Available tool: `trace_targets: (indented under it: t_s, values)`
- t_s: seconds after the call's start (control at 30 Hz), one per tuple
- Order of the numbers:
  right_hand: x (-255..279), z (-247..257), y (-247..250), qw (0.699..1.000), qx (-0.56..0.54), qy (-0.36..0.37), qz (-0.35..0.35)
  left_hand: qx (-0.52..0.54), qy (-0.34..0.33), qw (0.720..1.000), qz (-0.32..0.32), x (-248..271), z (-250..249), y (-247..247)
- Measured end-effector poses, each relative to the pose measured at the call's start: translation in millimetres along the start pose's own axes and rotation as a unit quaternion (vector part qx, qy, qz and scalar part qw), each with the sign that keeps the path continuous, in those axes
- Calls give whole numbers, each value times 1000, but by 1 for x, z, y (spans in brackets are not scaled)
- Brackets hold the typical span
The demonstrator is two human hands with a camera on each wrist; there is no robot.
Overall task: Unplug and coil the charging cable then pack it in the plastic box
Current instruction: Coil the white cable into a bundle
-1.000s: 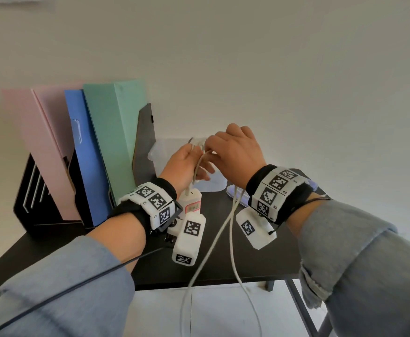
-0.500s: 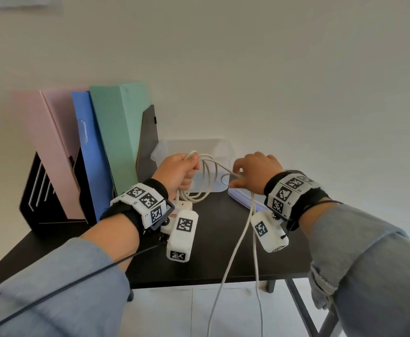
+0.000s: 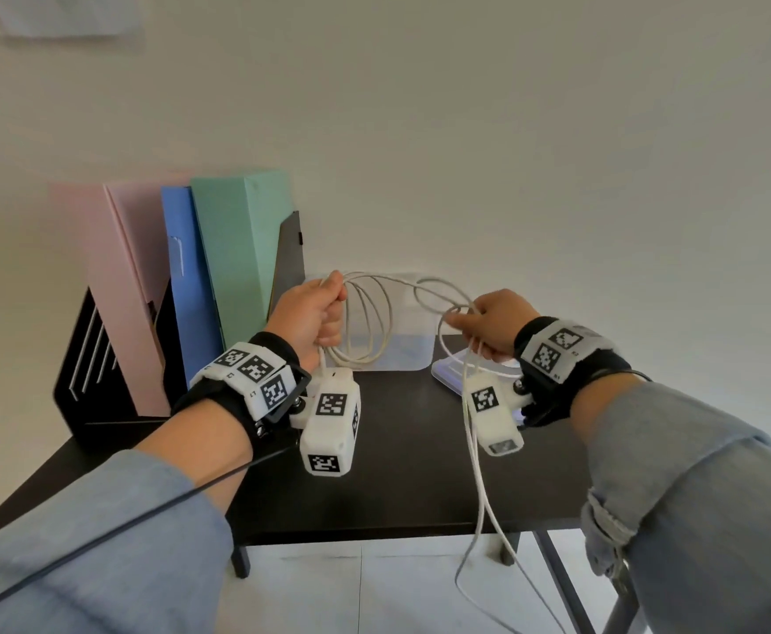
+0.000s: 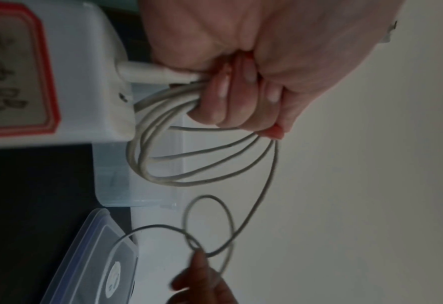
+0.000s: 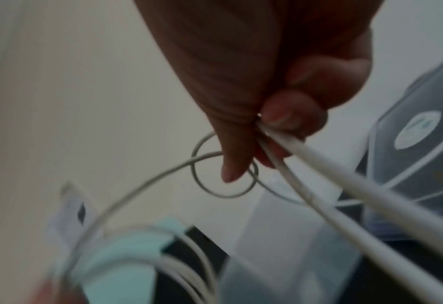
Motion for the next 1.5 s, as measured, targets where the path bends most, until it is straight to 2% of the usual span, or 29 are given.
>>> trace_targets:
  t_s: [0.07, 0.17, 0.2, 0.27, 0.33, 0.4, 0.43, 0.5, 0.53, 0.6, 0.67, 0.73, 0.8, 0.9, 1.0, 1.07, 1.17, 1.23, 1.3, 1.37, 1.43, 1.47, 1.5]
  values:
    - [-1, 8, 16, 989, -133, 2, -63, 0, -2, 1000, 0, 1, -2, 1]
    - [-3, 23, 45, 923, -333, 53, -187, -4, -10, 1000, -1, 2, -5, -3]
    - [-4, 29, 58, 901, -350, 89, -241, -2, -14, 1000, -2, 2, -7, -5]
    - [1, 45, 84, 870, -293, 172, -356, 7, -20, 1000, -3, 1, -10, -8]
    - [7, 60, 102, 848, -225, 230, -421, 12, -25, 1000, -4, 0, -13, -9]
    - [7, 63, 106, 842, -202, 270, -420, 16, -26, 1000, -6, -2, -13, -9]
    - [5, 61, 102, 852, -178, 272, -410, 16, -24, 1000, -8, -2, -13, -9]
    - [-1, 48, 86, 896, -95, 226, -371, 11, -20, 1000, -12, -3, -10, -8]
    - [-6, 37, 75, 926, -36, 186, -327, 7, -16, 1000, -12, -3, -7, -6]
    - [-12, 14, 49, 972, 118, 92, -180, -1, -4, 1000, -10, -2, -2, -4]
    - [-14, -9, 22, 969, 245, 11, -20, -16, 11, 1000, -3, -1, 1, -1]
    - [-9, -20, 4, 941, 327, -31, 77, -29, 22, 999, 6, -1, 2, 1]
    - [-3, -21, -4, 931, 344, -46, 111, -39, 27, 999, 7, -1, 1, 4]
    - [4, -18, -6, 941, 300, -60, 147, -52, 28, 998, 2, -1, 0, 8]
    - [8, -7, -6, 970, 202, -23, 131, -66, 36, 997, -5, -1, 2, 11]
    - [8, 4, -6, 993, 90, 29, 74, -78, 44, 996, -12, -1, 4, 13]
    - [-1, 6, 4, 997, -27, 68, -40, -93, 59, 993, -32, -1, 7, 17]
    - [-8, -2, 9, 989, -102, 54, -95, -94, 72, 992, -46, -3, 10, 22]
    - [-10, -15, 15, 971, -194, 7, -141, -80, 84, 991, -63, -4, 14, 30]
    - [-15, -39, 24, 933, -279, -69, -218, -60, 98, 990, -80, -6, 17, 40]
    - [-19, -65, 34, 877, -343, -141, -305, -32, 111, 989, -94, -7, 19, 48]
    - [-19, -74, 37, 868, -341, -165, -321, -19, 116, 988, -98, -7, 20, 52]
    - [-19, -81, 40, 889, -287, -172, -312, -11, 118, 988, -100, -7, 21, 53]
Point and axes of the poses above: each hand's wrist, its own x-axis away from the middle knuckle, its own y-axis out of the back of the hand, z = x × y, the point moved 4 cm from there along -x, towards the middle knuckle, and after that the axes turned 4 degrees about y, right-handed, at the moved point
